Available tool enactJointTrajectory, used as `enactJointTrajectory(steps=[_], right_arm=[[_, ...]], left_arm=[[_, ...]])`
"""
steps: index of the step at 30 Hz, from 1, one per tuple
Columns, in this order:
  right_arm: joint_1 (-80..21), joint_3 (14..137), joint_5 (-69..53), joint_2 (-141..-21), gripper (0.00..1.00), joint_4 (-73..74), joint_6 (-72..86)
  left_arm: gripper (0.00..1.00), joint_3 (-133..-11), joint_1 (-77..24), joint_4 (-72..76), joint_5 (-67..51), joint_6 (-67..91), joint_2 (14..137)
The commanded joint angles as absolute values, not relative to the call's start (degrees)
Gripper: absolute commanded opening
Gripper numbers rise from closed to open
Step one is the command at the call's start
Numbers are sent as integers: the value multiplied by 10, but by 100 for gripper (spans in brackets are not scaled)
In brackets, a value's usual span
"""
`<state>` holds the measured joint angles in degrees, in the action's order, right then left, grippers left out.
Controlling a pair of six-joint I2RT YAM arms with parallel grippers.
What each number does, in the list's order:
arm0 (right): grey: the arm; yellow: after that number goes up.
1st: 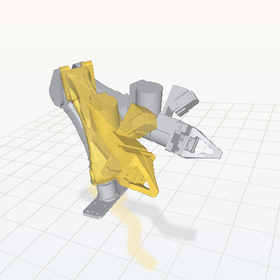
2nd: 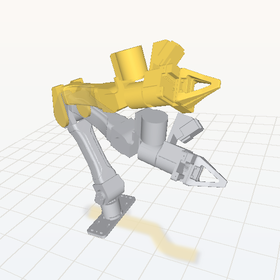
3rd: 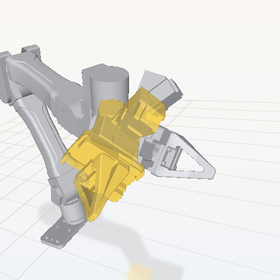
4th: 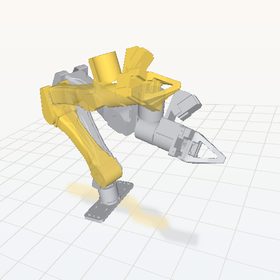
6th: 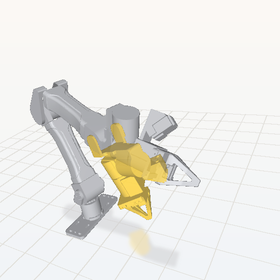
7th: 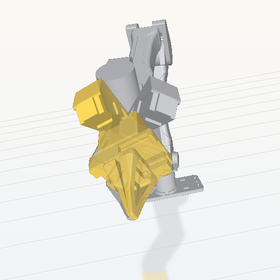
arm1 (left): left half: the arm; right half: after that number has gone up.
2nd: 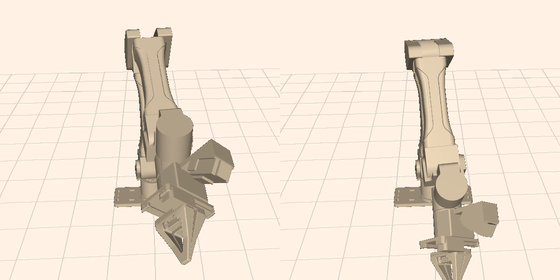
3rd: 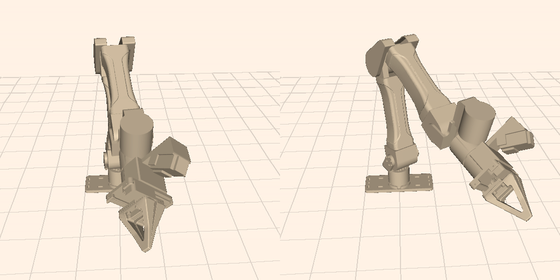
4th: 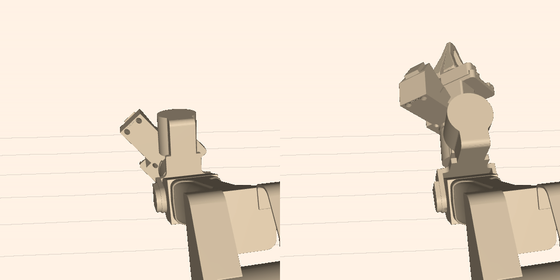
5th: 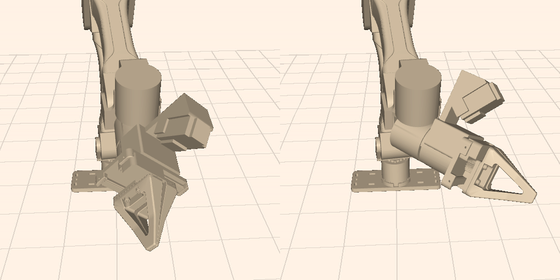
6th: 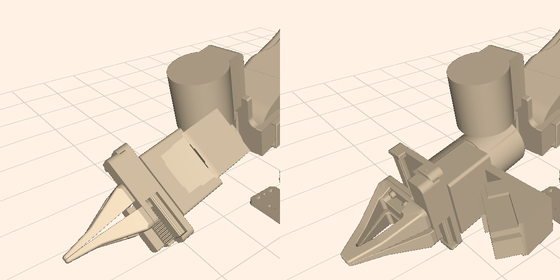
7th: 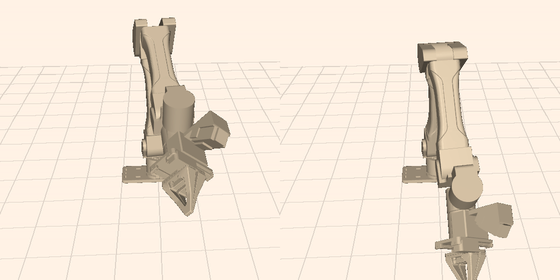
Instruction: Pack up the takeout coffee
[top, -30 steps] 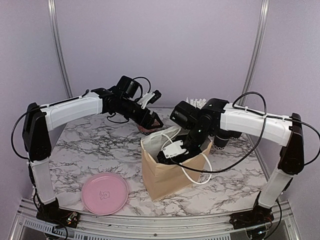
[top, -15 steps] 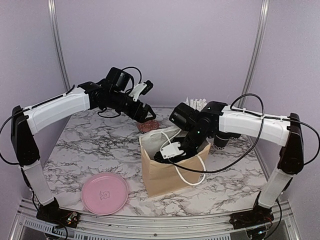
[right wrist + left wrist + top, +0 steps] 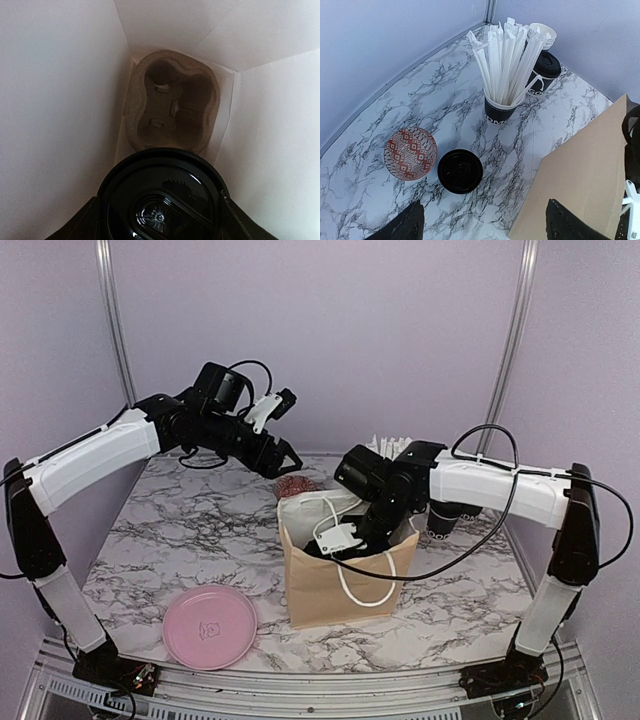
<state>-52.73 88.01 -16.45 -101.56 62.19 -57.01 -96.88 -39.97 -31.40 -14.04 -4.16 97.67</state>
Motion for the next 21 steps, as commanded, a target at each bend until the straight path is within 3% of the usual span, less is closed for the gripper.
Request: enactJointTrajectory(steps=[1, 17, 21], right_arm=[[-524, 839, -162, -1059, 41, 714, -512], [-524, 838, -126, -1048, 43, 692, -484], [-525, 846, -121, -1051, 49, 693, -486]], left_arm=[[85, -966, -397, -333, -138, -58, 944], [87, -1016, -397, -379, -110, -53, 942], [87, -1024, -397, -381, -103, -60, 918]])
